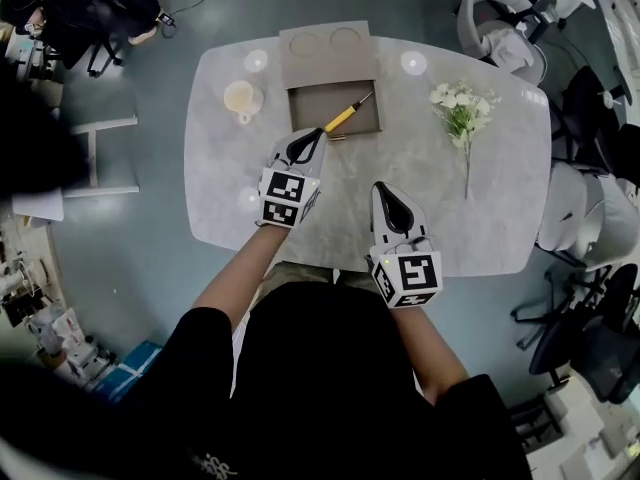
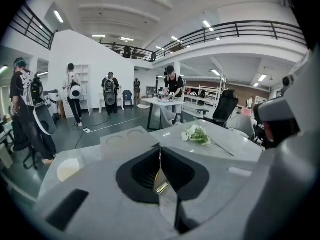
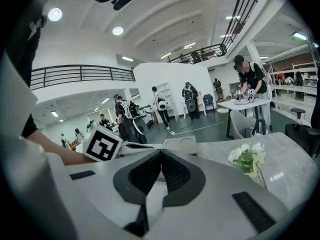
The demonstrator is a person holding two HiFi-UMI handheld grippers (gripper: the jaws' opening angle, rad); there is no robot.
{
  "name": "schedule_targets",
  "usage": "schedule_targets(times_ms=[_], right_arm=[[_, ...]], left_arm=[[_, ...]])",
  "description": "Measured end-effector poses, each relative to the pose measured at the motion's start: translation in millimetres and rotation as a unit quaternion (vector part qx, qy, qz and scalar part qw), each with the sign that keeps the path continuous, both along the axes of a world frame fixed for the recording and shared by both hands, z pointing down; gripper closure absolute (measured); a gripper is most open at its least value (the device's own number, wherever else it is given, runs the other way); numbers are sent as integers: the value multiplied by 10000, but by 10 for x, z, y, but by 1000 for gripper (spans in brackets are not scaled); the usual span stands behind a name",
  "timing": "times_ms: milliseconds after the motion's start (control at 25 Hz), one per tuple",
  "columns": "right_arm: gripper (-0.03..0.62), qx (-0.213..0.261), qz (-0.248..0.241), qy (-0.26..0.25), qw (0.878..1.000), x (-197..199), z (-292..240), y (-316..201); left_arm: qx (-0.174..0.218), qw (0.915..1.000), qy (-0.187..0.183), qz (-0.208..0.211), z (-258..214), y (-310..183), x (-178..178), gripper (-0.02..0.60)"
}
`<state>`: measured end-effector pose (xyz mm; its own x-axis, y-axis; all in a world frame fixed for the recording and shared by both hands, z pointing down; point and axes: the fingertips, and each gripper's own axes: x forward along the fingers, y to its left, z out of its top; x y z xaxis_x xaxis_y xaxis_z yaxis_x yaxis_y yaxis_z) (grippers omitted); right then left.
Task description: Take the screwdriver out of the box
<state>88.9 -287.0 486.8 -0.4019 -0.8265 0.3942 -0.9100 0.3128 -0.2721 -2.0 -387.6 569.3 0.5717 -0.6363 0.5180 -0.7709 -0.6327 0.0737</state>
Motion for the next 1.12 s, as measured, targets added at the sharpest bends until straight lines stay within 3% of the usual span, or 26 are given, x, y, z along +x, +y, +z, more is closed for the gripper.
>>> schedule_targets(times_ms=[360, 400, 440, 480, 800, 960, 1120], right_arm=[[582, -388, 224, 7, 9990, 71, 368, -211], [582, -436, 246, 20, 9987, 85, 415, -218], [582, -489, 275, 38, 9984, 109, 467, -225], [582, -545, 316, 58, 9980, 142, 522, -231], [582, -827, 794, 140, 9933, 457, 816, -290], [582, -858, 809, 163, 9929, 507, 927, -332], [582, -963, 823, 216, 9917, 548, 1006, -263]], left_arm=[[-609, 9935, -517, 805, 869, -395, 317, 560], [-730, 9918, -576, 877, 991, -420, 336, 529], [-872, 9898, -625, 940, 1118, -445, 351, 440], [-1001, 9879, -661, 988, 1222, -472, 365, 419], [-1389, 9756, -1020, 1364, 1635, -549, 455, 420], [-1234, 9707, -1290, 1608, 1752, -589, 536, 428], [-1370, 9643, -1486, 1712, 1899, -547, 555, 428]])
